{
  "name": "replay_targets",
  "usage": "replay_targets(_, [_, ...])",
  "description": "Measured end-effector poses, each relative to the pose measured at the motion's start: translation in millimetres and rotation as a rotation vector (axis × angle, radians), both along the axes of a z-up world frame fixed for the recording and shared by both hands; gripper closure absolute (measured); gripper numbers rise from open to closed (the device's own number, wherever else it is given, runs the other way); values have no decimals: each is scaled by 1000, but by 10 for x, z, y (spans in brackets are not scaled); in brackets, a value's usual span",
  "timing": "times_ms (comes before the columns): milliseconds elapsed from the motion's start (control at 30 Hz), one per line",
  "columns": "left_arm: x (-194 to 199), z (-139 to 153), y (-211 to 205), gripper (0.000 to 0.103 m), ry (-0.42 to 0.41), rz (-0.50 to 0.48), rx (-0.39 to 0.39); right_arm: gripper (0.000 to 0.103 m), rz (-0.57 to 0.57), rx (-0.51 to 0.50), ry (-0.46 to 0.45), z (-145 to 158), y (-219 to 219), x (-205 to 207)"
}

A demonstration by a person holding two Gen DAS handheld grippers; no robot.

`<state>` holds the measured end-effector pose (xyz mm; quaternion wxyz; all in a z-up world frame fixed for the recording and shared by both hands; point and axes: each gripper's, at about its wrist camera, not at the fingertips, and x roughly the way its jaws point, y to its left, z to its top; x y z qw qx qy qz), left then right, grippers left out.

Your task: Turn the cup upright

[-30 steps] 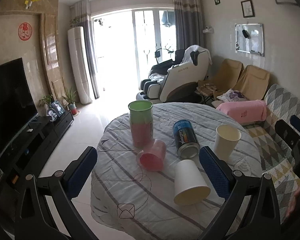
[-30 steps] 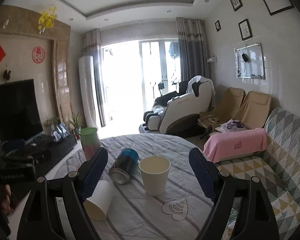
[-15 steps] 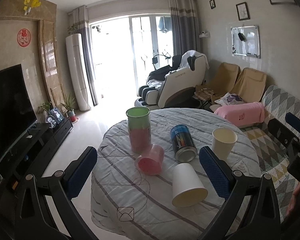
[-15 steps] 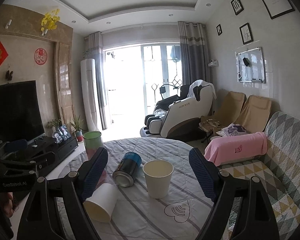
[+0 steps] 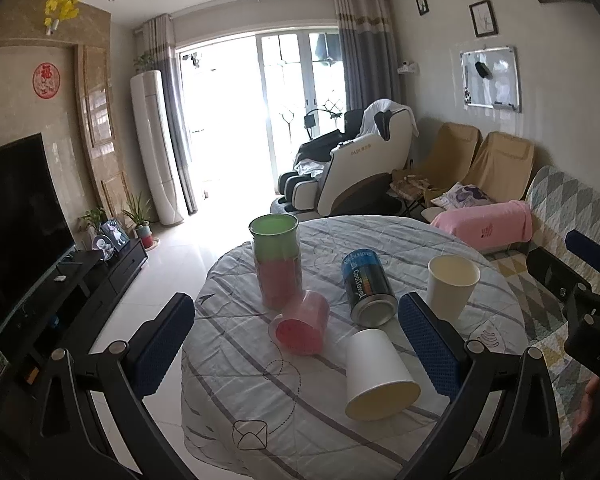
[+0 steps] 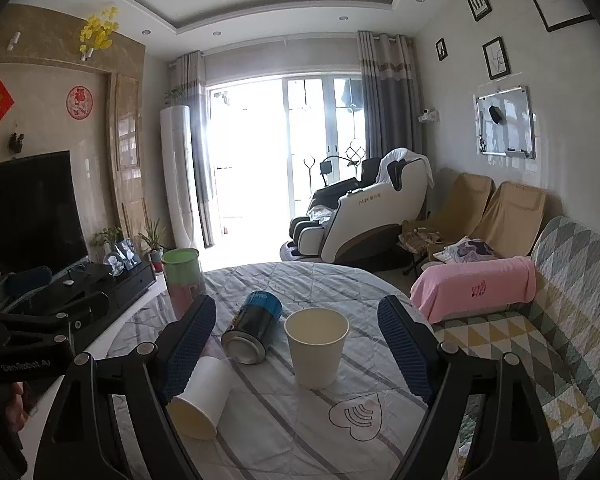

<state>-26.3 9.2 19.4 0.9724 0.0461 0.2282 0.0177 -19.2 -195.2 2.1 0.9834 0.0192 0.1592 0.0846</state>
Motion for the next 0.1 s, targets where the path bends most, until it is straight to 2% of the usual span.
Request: replay_targets(100, [31, -25, 5, 0, 8, 0, -5, 19, -1, -3, 13, -25, 1, 40])
